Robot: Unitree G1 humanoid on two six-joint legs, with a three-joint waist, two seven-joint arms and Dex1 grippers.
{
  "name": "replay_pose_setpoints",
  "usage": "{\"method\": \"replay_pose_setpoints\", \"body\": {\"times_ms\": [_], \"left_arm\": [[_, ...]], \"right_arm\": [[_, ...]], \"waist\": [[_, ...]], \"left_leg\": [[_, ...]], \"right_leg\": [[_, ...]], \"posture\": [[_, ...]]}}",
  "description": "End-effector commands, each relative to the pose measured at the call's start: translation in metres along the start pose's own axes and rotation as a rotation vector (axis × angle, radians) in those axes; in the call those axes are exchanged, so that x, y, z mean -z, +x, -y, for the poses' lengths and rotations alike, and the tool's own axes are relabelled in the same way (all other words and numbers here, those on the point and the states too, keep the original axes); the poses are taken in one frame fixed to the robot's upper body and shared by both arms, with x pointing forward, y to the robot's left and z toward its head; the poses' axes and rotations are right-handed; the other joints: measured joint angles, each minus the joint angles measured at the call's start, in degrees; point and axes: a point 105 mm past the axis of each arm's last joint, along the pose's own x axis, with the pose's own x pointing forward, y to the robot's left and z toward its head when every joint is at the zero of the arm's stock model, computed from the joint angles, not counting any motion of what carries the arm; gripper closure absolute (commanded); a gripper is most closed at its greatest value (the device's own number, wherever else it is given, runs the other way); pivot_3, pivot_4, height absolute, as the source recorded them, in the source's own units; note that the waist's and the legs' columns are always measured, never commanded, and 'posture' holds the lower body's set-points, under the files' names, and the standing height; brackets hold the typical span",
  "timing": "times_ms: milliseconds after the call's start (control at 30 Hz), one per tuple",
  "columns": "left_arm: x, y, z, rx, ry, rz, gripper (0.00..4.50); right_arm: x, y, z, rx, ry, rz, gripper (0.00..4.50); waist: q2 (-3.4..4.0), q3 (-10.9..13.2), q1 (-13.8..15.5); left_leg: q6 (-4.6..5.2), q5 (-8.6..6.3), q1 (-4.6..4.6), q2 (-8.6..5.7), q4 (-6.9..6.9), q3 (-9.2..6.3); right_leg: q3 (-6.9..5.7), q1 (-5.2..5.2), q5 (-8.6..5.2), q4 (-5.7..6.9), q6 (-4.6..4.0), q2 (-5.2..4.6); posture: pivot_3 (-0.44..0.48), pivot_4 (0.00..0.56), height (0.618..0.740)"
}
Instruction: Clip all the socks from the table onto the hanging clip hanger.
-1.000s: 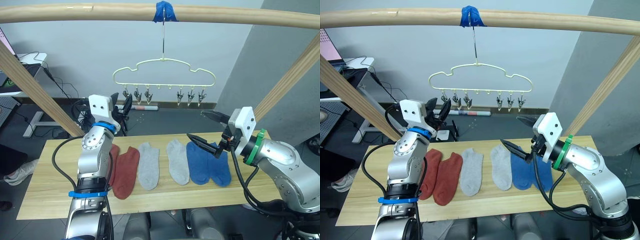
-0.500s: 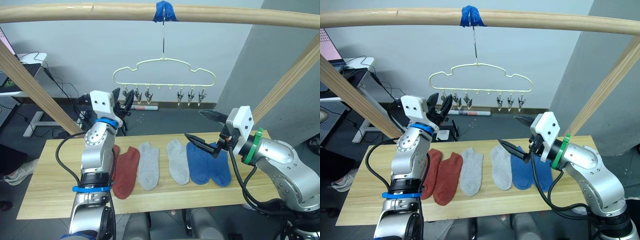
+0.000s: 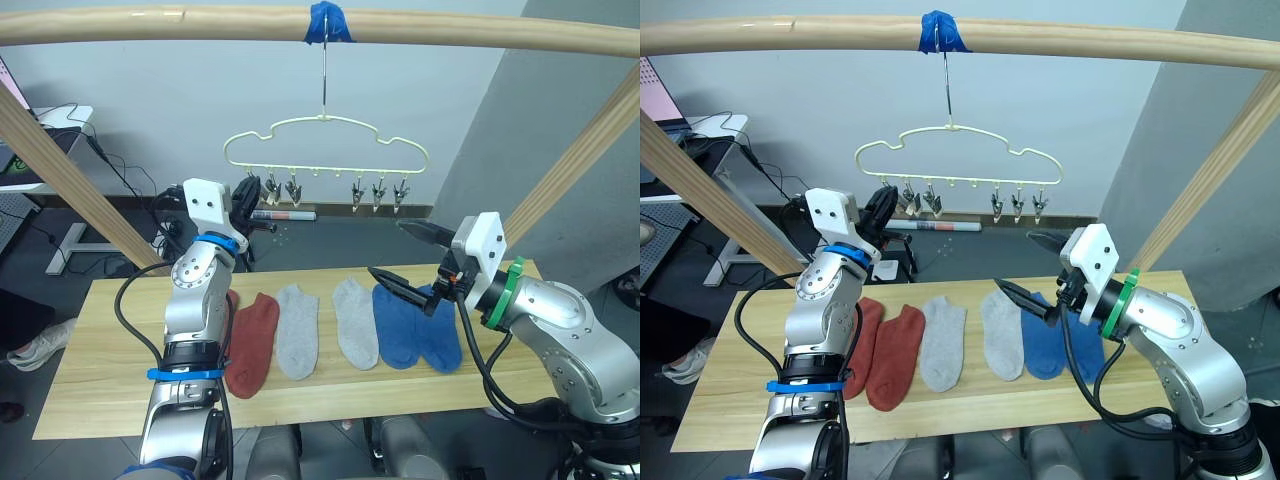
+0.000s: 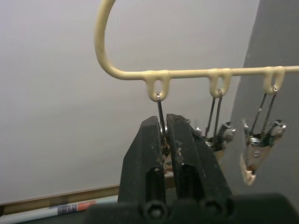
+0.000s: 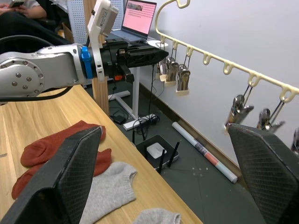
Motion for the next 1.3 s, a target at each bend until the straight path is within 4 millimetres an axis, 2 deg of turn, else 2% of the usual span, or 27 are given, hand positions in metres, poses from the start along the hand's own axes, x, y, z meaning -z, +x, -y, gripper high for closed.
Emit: {"method": "replay_pose_setpoints", "body": {"times_ms": [33, 233, 433, 600, 733, 867, 1000, 1133, 1167, 1200, 1267, 1300], "left_arm": [[-0.017, -0.001, 0.001, 0.008, 0.037, 0.043, 4.49], [-0.022, -0.01, 0.002, 0.027, 0.053, 0.023, 4.49], [-0.026, -0.014, 0.007, 0.074, 0.035, 0.0, 4.49], [-0.028, -0.015, 0.01, 0.105, 0.02, -0.019, 4.49], [-0.027, -0.016, 0.01, 0.114, 0.017, -0.03, 4.49], [-0.027, -0.017, 0.009, 0.117, 0.014, -0.036, 4.5], [-0.028, -0.018, 0.009, 0.131, -0.001, -0.048, 4.5], [-0.029, -0.021, 0.01, 0.172, -0.024, -0.068, 4.5], [-0.03, -0.022, 0.011, 0.185, -0.03, -0.074, 4.5], [-0.031, -0.022, 0.011, 0.196, -0.036, -0.079, 4.5], [-0.033, -0.023, 0.012, 0.213, -0.05, -0.087, 4.5], [-0.034, -0.024, 0.012, 0.224, -0.059, -0.092, 4.5]], "right_arm": [[0.041, -0.009, 0.011, 0.121, 0.055, -0.147, 0.0], [0.116, -0.025, 0.033, 0.373, 0.159, -0.342, 0.0], [0.171, -0.031, 0.054, 0.589, 0.265, -0.434, 0.0], [0.197, -0.035, 0.07, 0.723, 0.362, -0.462, 0.0], [0.209, -0.034, 0.072, 0.761, 0.448, -0.464, 0.0], [0.221, -0.035, 0.062, 0.753, 0.508, -0.503, 0.94], [0.226, -0.034, 0.054, 0.736, 0.506, -0.532, 2.43], [0.222, -0.03, 0.052, 0.708, 0.463, -0.523, 3.86], [0.215, -0.025, 0.053, 0.681, 0.427, -0.5, 4.28], [0.204, -0.019, 0.054, 0.644, 0.381, -0.472, 4.45], [0.185, -0.009, 0.054, 0.573, 0.29, -0.422, 4.45], [0.168, 0.001, 0.053, 0.509, 0.213, -0.385, 4.45]], "waist": [[-0.01, 0.0, 0.03], [0.03, 0.2, -0.04], [0.13, 0.62, -0.22], [0.18, 1.07, -0.3], [0.19, 1.15, -0.32], [0.19, 1.16, -0.34], [0.19, 1.16, -0.46], [0.19, 1.16, -0.54], [0.19, 1.16, -0.55], [0.2, 1.16, -0.54], [0.21, 1.18, -0.56], [0.23, 1.19, -0.57]], "left_leg": [[0.0, 0.0, 0.0, 0.0, -0.01, 0.0], [0.0, 0.0, -0.02, 0.01, 0.0, 0.03], [0.0, 0.01, 0.0, 0.04, 0.0, 0.03], [0.0, 0.0, -0.02, 0.03, 0.0, 0.03], [0.0, 0.0, -0.05, 0.03, -0.02, 0.03], [0.0, 0.0, -0.06, 0.03, -0.03, 0.03], [-0.01, 0.0, -0.06, 0.03, -0.01, 0.03], [-0.01, 0.01, -0.05, 0.04, 0.0, 0.02], [-0.01, 0.01, -0.05, 0.04, 0.0, 0.02], [-0.01, 0.01, -0.05, 0.04, 0.0, 0.02], [-0.01, 0.01, -0.05, 0.03, -0.01, 0.02], [-0.01, 0.0, -0.06, 0.04, -0.01, 0.04]], "right_leg": [[0.0, 0.0, 0.0, -0.01, 0.0, 0.0], [0.04, -0.03, 0.0, 0.0, 0.0, -0.01], [0.05, -0.04, 0.01, 0.06, 0.0, 0.03], [0.05, -0.05, 0.01, 0.05, 0.01, 0.03], [0.05, -0.08, 0.01, 0.04, 0.0, 0.03], [0.06, -0.08, 0.01, 0.03, 0.0, 0.03], [0.06, -0.08, 0.01, 0.05, 0.01, 0.03], [0.05, -0.08, 0.02, 0.08, 0.01, 0.03], [0.05, -0.08, 0.02, 0.08, 0.01, 0.03], [0.05, -0.08, 0.02, 0.07, 0.01, 0.03], [0.06, -0.09, 0.01, 0.05, 0.01, 0.03], [0.07, -0.11, 0.01, 0.06, 0.01, 0.03]], "posture": [[-0.202, 0.239, 0.74], [-0.19, 0.253, 0.74], [-0.172, 0.256, 0.74], [-0.163, 0.255, 0.74], [-0.163, 0.254, 0.74], [-0.158, 0.249, 0.74], [-0.157, 0.247, 0.74], [-0.155, 0.245, 0.74], [-0.155, 0.244, 0.74], [-0.154, 0.244, 0.74], [-0.153, 0.243, 0.74], [-0.155, 0.242, 0.74]]}}
